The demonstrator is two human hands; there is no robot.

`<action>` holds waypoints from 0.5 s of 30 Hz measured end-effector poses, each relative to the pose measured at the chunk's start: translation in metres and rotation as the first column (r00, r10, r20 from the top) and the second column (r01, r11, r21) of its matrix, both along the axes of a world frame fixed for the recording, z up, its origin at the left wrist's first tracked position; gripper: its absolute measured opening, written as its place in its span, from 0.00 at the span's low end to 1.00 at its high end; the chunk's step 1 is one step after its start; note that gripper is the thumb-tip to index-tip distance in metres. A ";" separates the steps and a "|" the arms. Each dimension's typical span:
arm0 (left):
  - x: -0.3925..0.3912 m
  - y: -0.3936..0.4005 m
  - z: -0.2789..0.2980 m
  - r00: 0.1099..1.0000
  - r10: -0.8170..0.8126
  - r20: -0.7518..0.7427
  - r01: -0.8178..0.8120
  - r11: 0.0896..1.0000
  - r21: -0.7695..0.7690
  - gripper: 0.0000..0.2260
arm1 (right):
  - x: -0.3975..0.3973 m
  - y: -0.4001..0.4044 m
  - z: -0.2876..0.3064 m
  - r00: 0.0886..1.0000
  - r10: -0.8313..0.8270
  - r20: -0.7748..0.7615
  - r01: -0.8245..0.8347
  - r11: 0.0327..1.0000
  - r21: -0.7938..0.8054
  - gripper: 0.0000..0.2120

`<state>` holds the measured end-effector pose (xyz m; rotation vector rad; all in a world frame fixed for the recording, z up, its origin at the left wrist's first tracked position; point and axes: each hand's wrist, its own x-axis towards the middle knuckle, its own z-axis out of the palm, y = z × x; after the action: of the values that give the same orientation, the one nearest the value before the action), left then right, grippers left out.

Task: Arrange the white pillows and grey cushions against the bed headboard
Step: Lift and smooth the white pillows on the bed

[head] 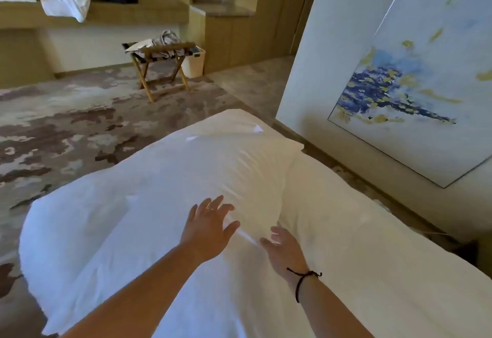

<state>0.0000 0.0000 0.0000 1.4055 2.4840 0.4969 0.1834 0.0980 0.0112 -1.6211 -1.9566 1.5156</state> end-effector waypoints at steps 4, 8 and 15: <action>-0.046 0.037 -0.060 0.989 -0.056 -0.134 0.042 0.994 -0.102 0.28 | -0.044 0.047 -0.032 0.961 -0.273 0.054 0.278 0.949 -0.149 0.19; -0.049 0.033 -0.122 0.979 -0.050 -0.198 0.052 0.999 0.005 0.28 | -0.073 0.056 -0.069 0.886 -0.449 0.119 0.463 0.836 -0.293 0.22; -0.041 0.028 -0.133 0.982 -0.064 -0.176 0.075 0.996 0.056 0.28 | -0.100 0.062 -0.104 0.801 -0.572 0.179 0.599 0.751 -0.278 0.33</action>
<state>-0.0411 0.0282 -0.1328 1.6184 2.5630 0.4592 0.0837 0.1598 -0.0932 -2.1868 -1.0631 1.5485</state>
